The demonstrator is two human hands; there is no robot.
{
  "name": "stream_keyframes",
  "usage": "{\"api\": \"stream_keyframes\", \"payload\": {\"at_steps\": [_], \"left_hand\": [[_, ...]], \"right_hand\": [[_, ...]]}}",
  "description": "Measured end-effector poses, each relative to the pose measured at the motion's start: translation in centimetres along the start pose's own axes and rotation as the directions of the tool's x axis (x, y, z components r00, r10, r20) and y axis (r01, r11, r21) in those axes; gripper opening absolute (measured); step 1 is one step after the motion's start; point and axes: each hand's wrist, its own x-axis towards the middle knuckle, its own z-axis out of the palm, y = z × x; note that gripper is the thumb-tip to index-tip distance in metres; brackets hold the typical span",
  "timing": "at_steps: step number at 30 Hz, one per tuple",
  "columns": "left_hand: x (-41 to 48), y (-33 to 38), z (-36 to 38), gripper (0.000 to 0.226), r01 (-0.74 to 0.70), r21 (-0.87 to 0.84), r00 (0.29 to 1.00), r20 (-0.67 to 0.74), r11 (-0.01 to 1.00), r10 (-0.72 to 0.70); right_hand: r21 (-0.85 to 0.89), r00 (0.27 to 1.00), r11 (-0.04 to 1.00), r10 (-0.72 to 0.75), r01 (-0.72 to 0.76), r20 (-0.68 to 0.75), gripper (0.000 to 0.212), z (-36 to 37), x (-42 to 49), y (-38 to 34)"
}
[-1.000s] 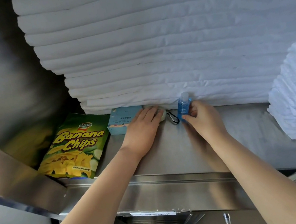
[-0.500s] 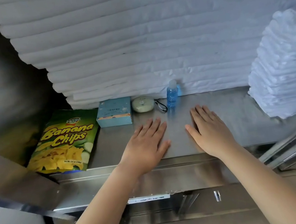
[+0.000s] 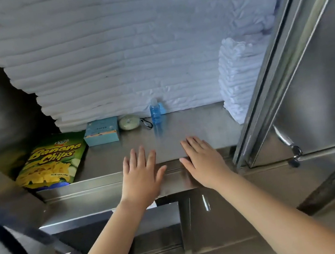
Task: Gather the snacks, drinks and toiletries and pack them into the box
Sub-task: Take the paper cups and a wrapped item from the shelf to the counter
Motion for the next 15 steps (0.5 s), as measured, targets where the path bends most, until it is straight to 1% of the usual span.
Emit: {"api": "stream_keyframes", "payload": {"at_steps": [1,2,3,5,6,9,11,13,15], "left_hand": [[-1.2,1.3,-0.1,0.064,0.000,0.002,1.000,0.003,1.000,0.000],[-2.3,2.6,-0.2,0.063,-0.020,-0.043,1.000,0.010,0.999,0.020],[-3.3,4.1,-0.4,0.060,-0.055,-0.128,0.998,0.012,0.990,0.057],[-5.2,7.6,-1.5,0.054,-0.165,-0.282,0.986,-0.027,0.945,0.164],[-6.1,9.5,-2.3,0.052,-0.230,-0.311,0.973,-0.068,0.922,0.220],[-9.1,16.1,-5.2,0.054,-0.405,-0.343,0.914,-0.171,0.847,0.367],[-10.9,20.6,-7.1,0.056,-0.513,-0.345,0.858,-0.234,0.786,0.457],[-12.5,25.2,-9.0,0.051,-0.611,-0.320,0.790,-0.293,0.724,0.538],[-14.0,30.0,-11.2,0.049,-0.692,-0.308,0.721,-0.345,0.653,0.601]], "right_hand": [[0.006,0.999,0.999,-0.033,0.033,0.013,0.061,-0.4,-1.8,0.1],[0.028,0.998,0.998,-0.055,0.055,0.032,0.061,-0.9,-3.9,0.4],[0.057,0.997,0.997,-0.062,0.059,0.049,0.060,-1.6,-6.1,0.8],[0.091,0.997,0.995,-0.047,0.042,0.058,0.056,-3.4,-11.0,2.4],[0.085,0.999,0.996,-0.028,0.024,0.043,0.054,-4.4,-13.7,3.4],[0.027,0.994,0.995,0.102,-0.101,-0.038,0.055,-7.6,-21.9,7.2],[-0.001,0.972,0.978,0.208,-0.210,-0.111,0.057,-9.6,-27.4,9.8],[-0.010,0.929,0.945,0.321,-0.328,-0.182,0.058,-11.8,-32.6,12.2],[-0.015,0.866,0.897,0.423,-0.442,-0.269,0.057,-14.4,-37.7,14.5]]}}
